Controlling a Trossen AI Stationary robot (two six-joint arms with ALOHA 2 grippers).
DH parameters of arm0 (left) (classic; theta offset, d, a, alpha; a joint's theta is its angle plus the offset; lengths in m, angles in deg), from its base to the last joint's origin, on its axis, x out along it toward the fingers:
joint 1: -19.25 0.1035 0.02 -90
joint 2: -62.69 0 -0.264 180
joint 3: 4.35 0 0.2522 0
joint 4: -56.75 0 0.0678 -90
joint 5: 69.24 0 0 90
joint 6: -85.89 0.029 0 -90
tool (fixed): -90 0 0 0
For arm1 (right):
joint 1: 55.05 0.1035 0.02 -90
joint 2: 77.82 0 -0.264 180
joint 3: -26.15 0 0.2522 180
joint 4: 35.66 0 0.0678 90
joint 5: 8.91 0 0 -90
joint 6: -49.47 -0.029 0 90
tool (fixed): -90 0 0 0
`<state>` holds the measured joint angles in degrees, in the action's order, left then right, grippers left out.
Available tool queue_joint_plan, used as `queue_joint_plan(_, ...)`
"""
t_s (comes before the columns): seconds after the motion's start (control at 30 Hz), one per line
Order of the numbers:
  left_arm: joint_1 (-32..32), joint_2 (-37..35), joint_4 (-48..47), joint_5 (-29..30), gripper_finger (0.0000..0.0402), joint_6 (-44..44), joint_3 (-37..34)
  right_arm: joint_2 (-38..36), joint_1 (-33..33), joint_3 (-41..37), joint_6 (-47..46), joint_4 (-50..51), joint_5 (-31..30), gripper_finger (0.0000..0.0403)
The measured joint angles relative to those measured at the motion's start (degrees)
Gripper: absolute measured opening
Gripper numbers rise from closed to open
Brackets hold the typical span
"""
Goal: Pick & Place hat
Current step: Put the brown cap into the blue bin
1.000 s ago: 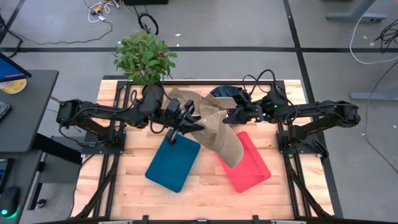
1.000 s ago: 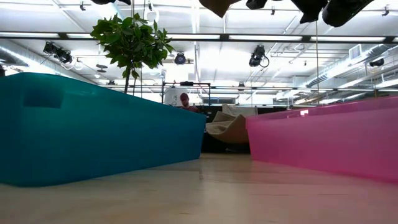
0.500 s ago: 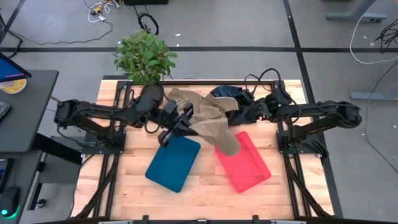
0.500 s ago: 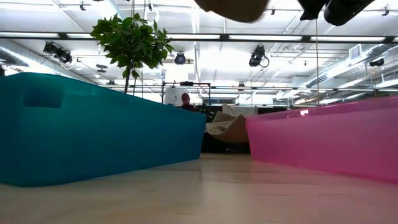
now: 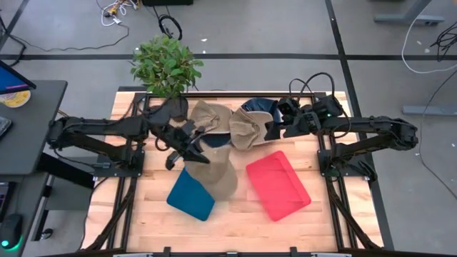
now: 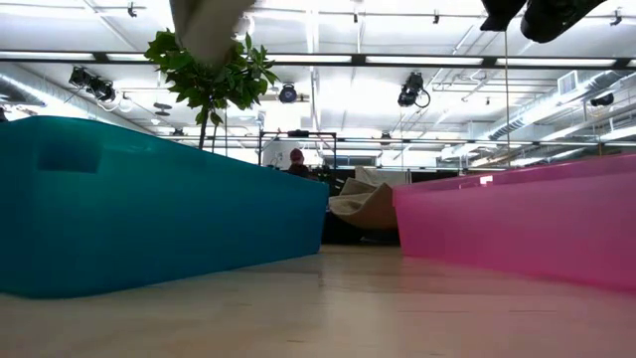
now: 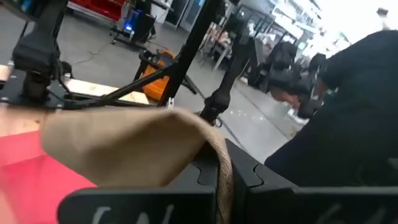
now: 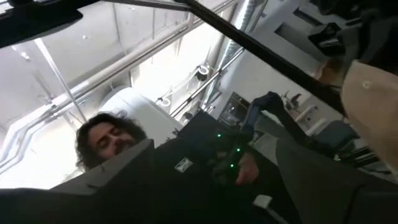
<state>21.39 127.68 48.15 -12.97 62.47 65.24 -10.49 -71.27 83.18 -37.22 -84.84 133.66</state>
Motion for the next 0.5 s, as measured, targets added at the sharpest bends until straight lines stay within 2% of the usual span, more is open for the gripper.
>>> queue_joint_plan(0.2,-0.36,-2.27,-9.89,-1.42,0.0006,7.23,0.09,0.04,-1.7,0.0,5.32,6.61,0.02,0.0329)
queue_joint_plan(0.33,-0.49,-2.22,-15.92,-4.56,0.0006,7.57,0.09,0.04,-1.78,0.0,9.3,12.74,-0.03,0.0323)
queue_joint_plan(0.5,-0.49,-1.98,-24.93,-5.13,0.0006,10.07,0.07,0.04,-1.37,0.0,12.34,17.91,-0.55,0.0322)
